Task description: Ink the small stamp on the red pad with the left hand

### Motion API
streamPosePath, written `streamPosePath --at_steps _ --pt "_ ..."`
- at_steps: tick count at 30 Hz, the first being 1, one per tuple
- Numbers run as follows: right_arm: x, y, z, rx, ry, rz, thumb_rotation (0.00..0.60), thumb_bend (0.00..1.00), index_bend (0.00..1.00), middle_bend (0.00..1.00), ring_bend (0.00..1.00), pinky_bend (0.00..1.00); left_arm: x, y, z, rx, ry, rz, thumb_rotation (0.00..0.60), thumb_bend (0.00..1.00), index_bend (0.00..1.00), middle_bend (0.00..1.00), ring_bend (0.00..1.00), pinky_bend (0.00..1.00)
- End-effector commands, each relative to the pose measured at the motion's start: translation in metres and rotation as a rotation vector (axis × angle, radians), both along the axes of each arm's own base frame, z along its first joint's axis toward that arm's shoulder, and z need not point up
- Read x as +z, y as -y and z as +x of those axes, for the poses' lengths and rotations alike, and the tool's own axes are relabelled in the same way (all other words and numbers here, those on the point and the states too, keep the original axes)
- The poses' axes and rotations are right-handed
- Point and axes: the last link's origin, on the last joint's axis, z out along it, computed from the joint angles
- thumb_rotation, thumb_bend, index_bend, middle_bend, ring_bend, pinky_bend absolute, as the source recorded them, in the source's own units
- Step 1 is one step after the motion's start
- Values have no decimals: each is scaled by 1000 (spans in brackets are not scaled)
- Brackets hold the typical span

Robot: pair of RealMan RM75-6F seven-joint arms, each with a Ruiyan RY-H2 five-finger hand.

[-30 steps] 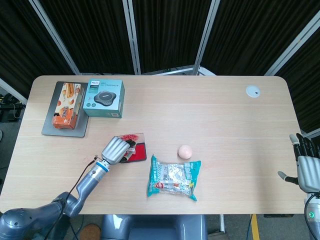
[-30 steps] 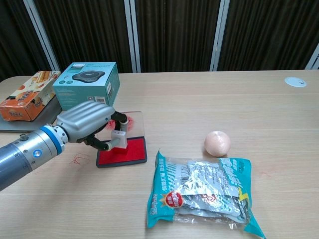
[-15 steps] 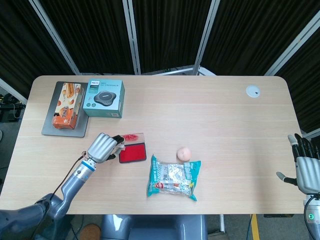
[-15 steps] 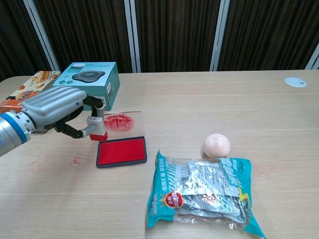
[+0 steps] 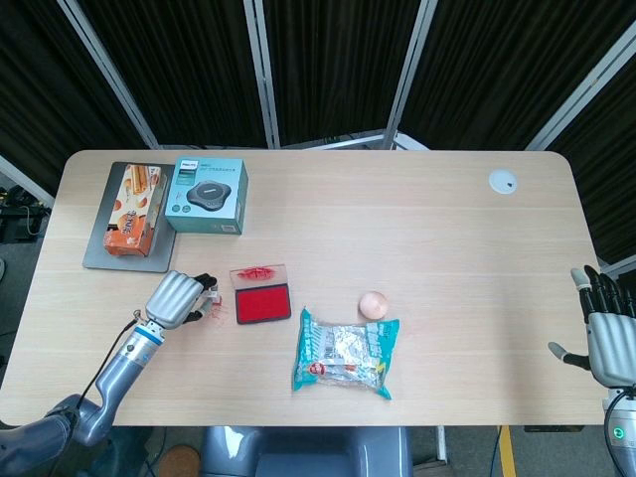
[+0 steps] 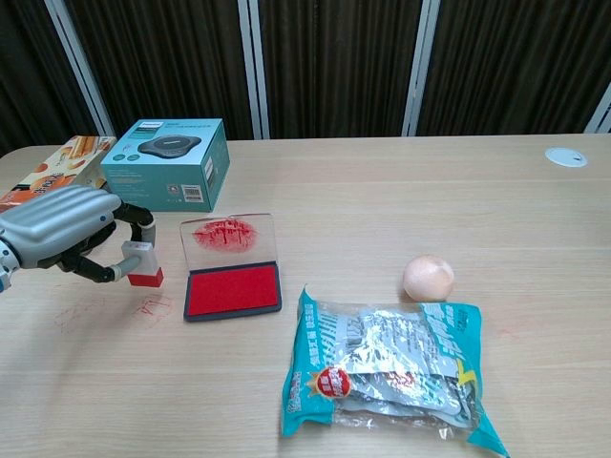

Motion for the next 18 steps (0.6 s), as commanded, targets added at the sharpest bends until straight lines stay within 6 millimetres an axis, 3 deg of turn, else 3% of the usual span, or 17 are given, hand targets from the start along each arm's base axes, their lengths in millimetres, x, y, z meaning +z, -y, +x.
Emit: streamPosePath --at_steps 1,11,18 --pt "0 0 -1 -3 0 0 600 0 0 0 0 0 -5 1 -1 3 -7 -12 600 426 622 596 817 865" --pt "0 2 -3 -12 -2 -2 600 0 0 0 0 0 -17 4 -4 -11 -45 -26 600 401 605 578 811 862" --pt "0 2 -2 -9 1 -4 600 0 0 0 0 0 -19 6 -5 -17 -55 -25 600 147 555 533 802 856"
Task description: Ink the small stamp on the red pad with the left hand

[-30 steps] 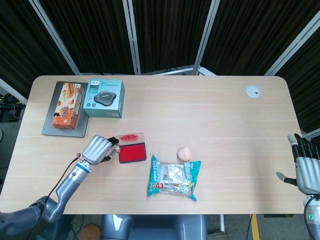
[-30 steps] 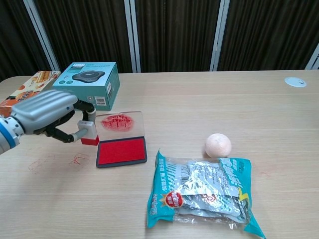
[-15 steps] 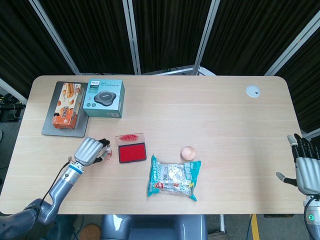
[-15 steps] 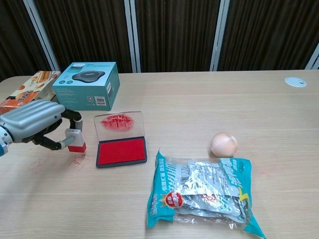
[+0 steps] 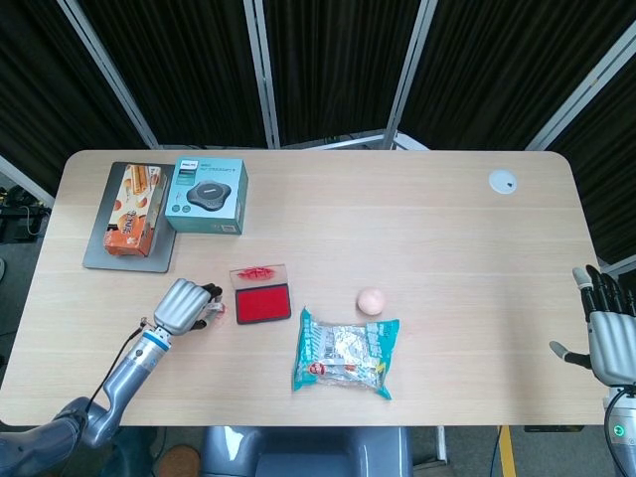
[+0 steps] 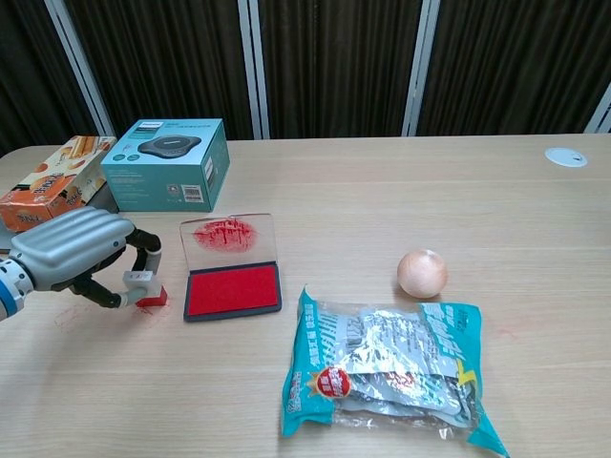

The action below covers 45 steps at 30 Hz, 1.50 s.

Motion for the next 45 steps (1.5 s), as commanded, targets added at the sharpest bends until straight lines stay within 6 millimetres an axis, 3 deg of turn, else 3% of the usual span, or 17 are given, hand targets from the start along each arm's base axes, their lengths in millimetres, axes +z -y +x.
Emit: streamPosePath --at_steps 1,33,38,41,43,45 --pt "0 0 0 1 1 -1 600 0 0 0 0 0 1 0 0 -3 -1 1 600 133 553 532 802 856" --pt "0 0 1 3 8 -2 600 0 0 0 0 0 22 -16 -6 56 67 85 600 122 501 495 796 852" --pt "1 -1 3 14 14 -3 600 0 0 0 0 0 44 -12 -1 35 124 128 600 121 495 475 785 843" --pt "2 -3 5 24 18 -2 600 0 0 0 0 0 64 -7 2 30 173 168 600 110 473 404 732 801" --pt "2 -3 7 32 22 2 600 0 0 0 0 0 84 -1 0 48 214 217 600 78 424 318 649 718" --pt "2 -4 8 39 28 5 600 0 0 0 0 0 105 12 -5 85 200 252 600 43 294 179 515 560"
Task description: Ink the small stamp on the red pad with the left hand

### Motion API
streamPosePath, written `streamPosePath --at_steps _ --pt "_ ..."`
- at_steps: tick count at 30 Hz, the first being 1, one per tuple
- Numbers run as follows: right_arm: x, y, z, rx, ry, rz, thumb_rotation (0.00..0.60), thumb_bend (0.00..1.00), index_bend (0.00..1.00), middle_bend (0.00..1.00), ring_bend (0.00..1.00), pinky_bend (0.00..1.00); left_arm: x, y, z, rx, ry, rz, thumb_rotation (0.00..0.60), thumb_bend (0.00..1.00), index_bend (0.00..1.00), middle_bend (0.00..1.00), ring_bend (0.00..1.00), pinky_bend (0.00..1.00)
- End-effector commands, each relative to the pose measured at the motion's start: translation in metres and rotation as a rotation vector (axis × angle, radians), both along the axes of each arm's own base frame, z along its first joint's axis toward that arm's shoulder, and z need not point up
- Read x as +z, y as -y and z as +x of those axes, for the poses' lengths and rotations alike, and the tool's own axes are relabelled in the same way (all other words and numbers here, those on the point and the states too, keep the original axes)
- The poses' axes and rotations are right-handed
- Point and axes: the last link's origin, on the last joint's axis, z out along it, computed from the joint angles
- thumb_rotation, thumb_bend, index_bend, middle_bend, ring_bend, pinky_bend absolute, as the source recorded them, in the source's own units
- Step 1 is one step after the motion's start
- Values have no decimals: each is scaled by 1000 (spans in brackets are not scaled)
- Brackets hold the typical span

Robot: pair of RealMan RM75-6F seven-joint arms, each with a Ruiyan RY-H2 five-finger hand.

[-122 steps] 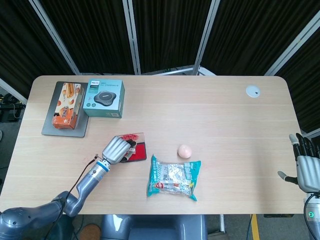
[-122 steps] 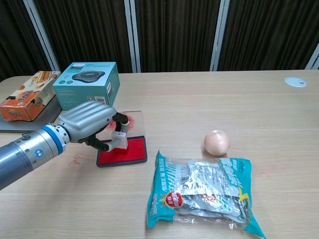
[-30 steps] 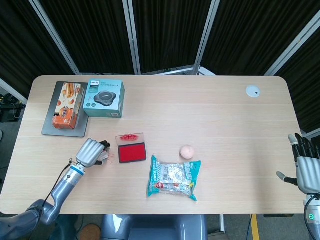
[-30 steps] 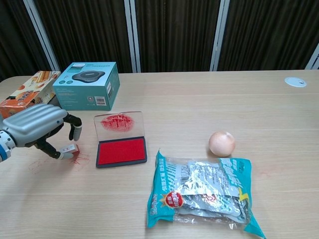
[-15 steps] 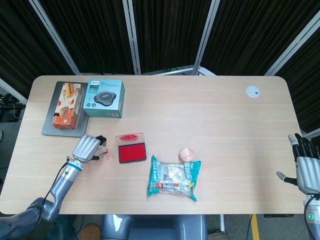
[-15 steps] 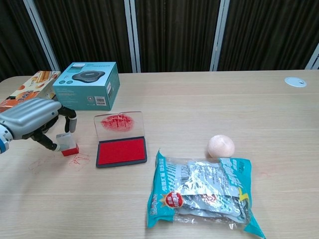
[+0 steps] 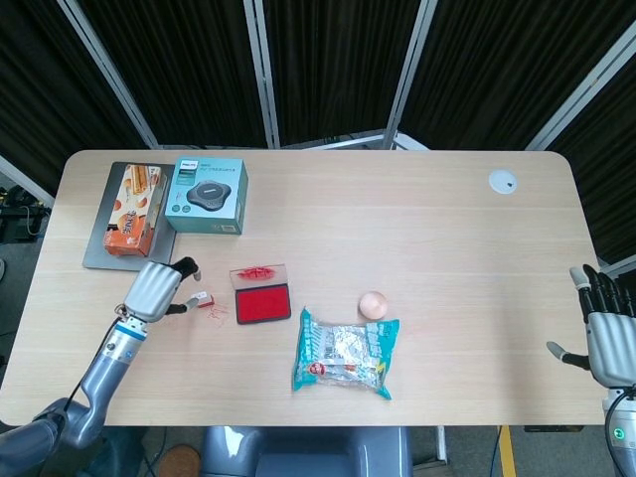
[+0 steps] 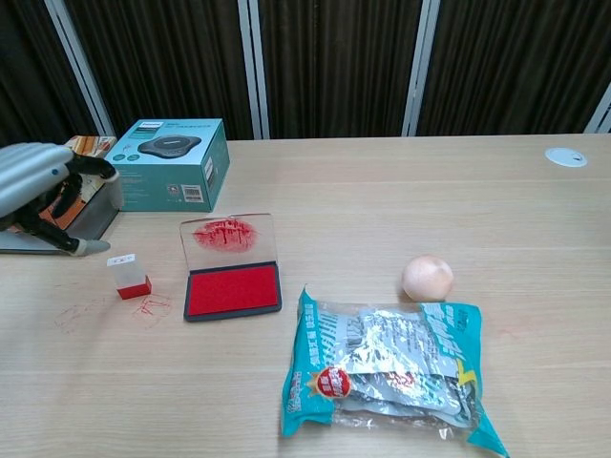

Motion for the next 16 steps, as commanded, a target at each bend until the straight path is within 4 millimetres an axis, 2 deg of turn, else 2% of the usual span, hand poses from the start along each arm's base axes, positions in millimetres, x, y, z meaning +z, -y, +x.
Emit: streamPosePath --at_steps 1,3,6,7,9,12,16 --pt "1 -1 2 10 10 3 600 0 0 0 0 0 53 26 -11 81 -6 114 600 34 239 133 472 504" --pt "2 -1 4 18 22 0 600 0 0 0 0 0 69 43 -14 128 -34 146 600 10 82 32 330 326" --pt "4 -1 7 31 39 -1 600 0 0 0 0 0 91 67 -16 192 -33 183 600 0 0 0 120 90" --pt "4 -1 8 36 42 -1 600 0 0 0 0 0 99 75 -17 207 -24 199 600 0 0 0 86 52" --pt "5 -2 9 44 46 -1 600 0 0 0 0 0 112 91 -20 237 -6 226 600 0 0 0 42 4" --pt "6 -2 9 47 50 -2 600 0 0 0 0 0 121 103 -24 274 5 231 600 0 0 0 30 0" --pt "7 -1 9 45 51 -3 600 0 0 0 0 0 124 108 -28 300 -9 215 600 0 0 0 21 0"
